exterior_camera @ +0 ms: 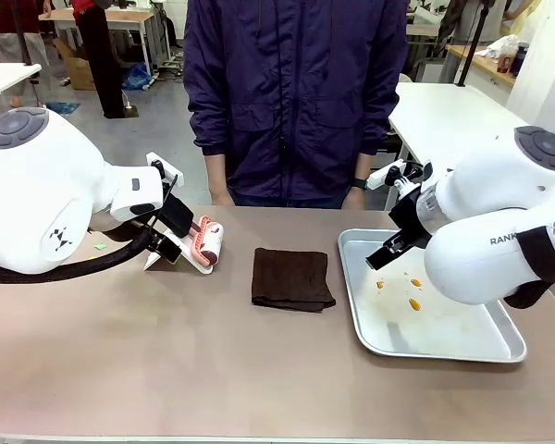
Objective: Clean the surface of the table.
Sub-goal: Hold the Lint Roller with your left hand and the towel with your right hand.
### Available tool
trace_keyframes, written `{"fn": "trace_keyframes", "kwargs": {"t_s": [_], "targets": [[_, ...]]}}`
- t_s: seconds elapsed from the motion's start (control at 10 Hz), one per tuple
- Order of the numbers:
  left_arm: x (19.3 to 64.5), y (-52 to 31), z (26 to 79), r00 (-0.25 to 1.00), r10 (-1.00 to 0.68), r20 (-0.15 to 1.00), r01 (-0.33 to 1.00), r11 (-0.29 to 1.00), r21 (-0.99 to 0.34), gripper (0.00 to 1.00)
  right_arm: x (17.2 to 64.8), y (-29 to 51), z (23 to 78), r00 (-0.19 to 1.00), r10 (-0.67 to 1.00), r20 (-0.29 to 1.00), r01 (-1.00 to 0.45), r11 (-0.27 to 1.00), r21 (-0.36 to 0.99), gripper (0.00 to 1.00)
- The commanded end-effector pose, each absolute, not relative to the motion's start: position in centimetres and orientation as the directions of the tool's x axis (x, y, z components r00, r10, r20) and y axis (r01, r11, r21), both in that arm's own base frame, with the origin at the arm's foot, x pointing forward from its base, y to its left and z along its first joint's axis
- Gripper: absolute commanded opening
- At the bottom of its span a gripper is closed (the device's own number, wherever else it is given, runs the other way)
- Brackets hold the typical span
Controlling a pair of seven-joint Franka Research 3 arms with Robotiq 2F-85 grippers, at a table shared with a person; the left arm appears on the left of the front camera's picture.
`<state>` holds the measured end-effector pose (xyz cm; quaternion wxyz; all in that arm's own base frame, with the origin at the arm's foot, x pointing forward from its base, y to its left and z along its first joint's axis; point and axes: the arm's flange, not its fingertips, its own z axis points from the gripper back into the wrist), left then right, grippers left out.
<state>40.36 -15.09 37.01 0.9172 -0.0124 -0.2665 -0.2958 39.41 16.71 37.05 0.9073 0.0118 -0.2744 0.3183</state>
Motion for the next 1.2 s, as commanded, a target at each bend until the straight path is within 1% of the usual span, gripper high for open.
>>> {"fn": "trace_keyframes", "kwargs": {"t_s": [0.0, 0.1, 0.2, 0.4, 0.5, 0.6, 0.7, 0.8, 0.9, 1.0, 1.1], "targets": [[40.4, -15.1, 37.0, 0.683, -0.536, 0.496, 0.549, 0.825, 0.135, 1.00, 39.4, 16.7, 37.0, 0.647, 0.571, 0.505, -0.584, 0.797, -0.153, 1.00], [39.9, -14.5, 37.5, 0.778, -0.486, 0.399, 0.494, 0.865, 0.092, 1.00, 39.0, 16.3, 37.6, 0.677, 0.579, 0.454, -0.602, 0.791, -0.111, 1.00], [39.5, -14.5, 38.3, 0.852, -0.420, 0.313, 0.449, 0.893, -0.024, 1.00, 38.7, 15.7, 38.5, 0.722, 0.581, 0.375, -0.630, 0.776, 0.011, 1.00], [39.1, -14.3, 39.7, 0.942, -0.293, 0.161, 0.309, 0.947, -0.084, 1.00, 37.5, 14.2, 41.4, 0.819, 0.504, 0.273, -0.547, 0.829, 0.111, 1.00], [38.9, -13.7, 40.7, 0.967, -0.224, 0.119, 0.243, 0.953, -0.180, 1.00, 36.8, 13.4, 42.9, 0.880, 0.420, 0.223, -0.461, 0.869, 0.182, 1.00], [38.8, -12.4, 41.8, 0.976, -0.183, 0.119, 0.209, 0.940, -0.270, 1.00, 35.9, 12.5, 44.1, 0.897, 0.385, 0.218, -0.437, 0.847, 0.302, 1.00], [38.3, -10.4, 43.2, 0.979, -0.138, 0.148, 0.186, 0.902, -0.388, 1.00, 34.8, 11.2, 44.8, 0.919, 0.336, 0.205, -0.392, 0.828, 0.400, 1.00], [38.0, -7.6, 44.9, 0.983, 0.001, 0.185, 0.092, 0.865, -0.493, 1.00, 33.6, 8.8, 45.3, 0.935, 0.273, 0.227, -0.353, 0.786, 0.508, 1.00], [37.0, -4.5, 46.4, 0.975, 0.065, 0.214, 0.080, 0.793, -0.604, 1.00, 32.0, 5.6, 45.6, 0.945, 0.199, 0.259, -0.322, 0.704, 0.633, 1.00], [35.6, -0.4, 47.6, 0.960, 0.141, 0.241, 0.080, 0.687, -0.722, 1.00, 30.5, 1.8, 45.5, 0.959, 0.085, 0.270, -0.263, 0.625, 0.735, 1.00], [34.4, 3.2, 48.0, 0.942, 0.227, 0.249, 0.060, 0.614, -0.787, 1.00, 29.8, -1.2, 45.0, 0.971, -0.021, 0.239, -0.188, 0.557, 0.809, 1.00]]}}
